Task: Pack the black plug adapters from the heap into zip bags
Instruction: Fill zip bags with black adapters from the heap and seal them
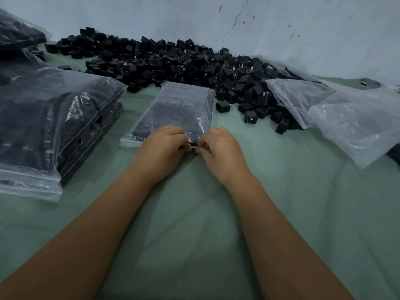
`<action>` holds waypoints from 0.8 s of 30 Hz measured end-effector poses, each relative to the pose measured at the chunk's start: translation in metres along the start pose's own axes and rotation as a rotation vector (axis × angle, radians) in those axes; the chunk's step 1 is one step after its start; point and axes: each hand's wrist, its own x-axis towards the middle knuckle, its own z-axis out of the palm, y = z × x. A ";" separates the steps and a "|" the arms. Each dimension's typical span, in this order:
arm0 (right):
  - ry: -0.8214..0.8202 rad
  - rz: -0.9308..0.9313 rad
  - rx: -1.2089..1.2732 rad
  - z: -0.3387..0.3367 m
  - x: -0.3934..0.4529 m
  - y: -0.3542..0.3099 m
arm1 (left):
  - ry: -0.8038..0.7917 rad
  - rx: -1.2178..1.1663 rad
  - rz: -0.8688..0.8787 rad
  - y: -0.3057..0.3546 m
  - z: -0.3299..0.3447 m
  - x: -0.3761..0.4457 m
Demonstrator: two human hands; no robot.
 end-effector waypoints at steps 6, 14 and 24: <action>-0.021 -0.001 -0.011 0.000 0.001 -0.001 | -0.014 -0.028 -0.044 -0.002 0.001 0.000; 0.010 0.005 0.028 0.000 -0.001 0.001 | 0.008 -0.046 -0.038 -0.005 0.002 -0.002; -0.003 -0.071 -0.029 -0.003 0.001 -0.003 | 0.007 -0.027 -0.061 -0.005 0.005 -0.001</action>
